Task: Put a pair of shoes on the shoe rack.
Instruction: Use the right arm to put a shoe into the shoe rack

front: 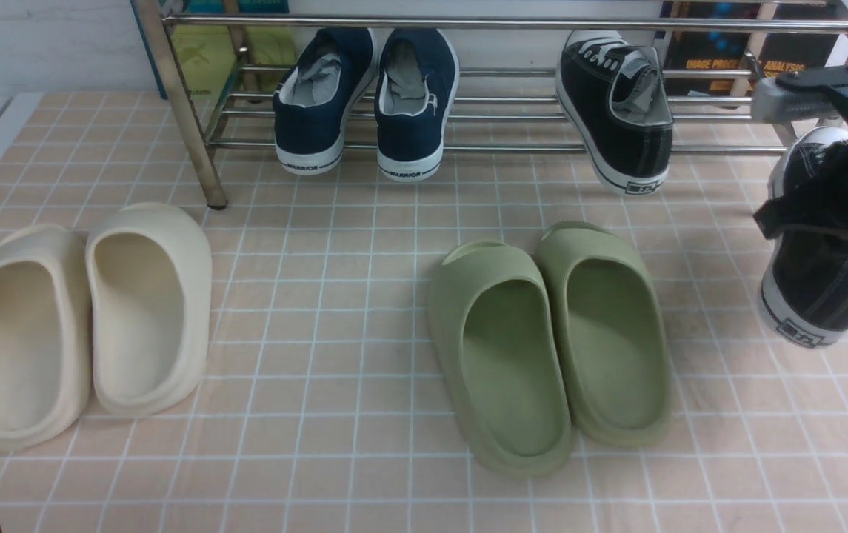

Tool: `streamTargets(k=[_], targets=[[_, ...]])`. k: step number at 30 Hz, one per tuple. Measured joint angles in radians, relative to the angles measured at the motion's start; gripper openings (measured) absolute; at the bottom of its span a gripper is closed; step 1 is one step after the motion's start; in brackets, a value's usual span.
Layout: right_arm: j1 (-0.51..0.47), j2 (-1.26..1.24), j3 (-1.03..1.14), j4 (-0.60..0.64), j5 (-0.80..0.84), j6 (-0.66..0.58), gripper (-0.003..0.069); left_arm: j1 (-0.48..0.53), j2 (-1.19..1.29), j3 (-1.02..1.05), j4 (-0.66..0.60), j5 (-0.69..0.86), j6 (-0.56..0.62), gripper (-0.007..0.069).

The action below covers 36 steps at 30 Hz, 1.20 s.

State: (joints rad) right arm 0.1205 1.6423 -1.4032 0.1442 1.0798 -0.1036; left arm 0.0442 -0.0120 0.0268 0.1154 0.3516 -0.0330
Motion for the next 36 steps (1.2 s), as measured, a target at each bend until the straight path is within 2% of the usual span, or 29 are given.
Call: streamTargets(k=[9, 13, 19, 22, 36], targets=[[0.017, 0.09, -0.159, 0.041, 0.133, -0.019, 0.0005, 0.0, 0.0, 0.0, 0.016, 0.0, 0.0, 0.0238], [0.036, 0.083, -0.161, 0.034, 0.165, -0.038, 0.0006, 0.0, 0.0, 0.0, 0.02, 0.0, 0.0, 0.0238], [0.114, 0.026, -0.161, 0.052, 0.178, -0.049, 0.0009, 0.0, 0.0, 0.0, 0.023, 0.0, 0.0, 0.0238], [0.117, 0.011, -0.163, 0.048, 0.183, -0.049, 0.001, 0.0, 0.0, 0.0, 0.023, 0.0, 0.0, 0.0238], [0.117, 0.044, -0.17, -0.218, 0.125, -0.015, 0.0015, 0.0, 0.0, 0.0, 0.027, 0.0, 0.0, 0.0238]])
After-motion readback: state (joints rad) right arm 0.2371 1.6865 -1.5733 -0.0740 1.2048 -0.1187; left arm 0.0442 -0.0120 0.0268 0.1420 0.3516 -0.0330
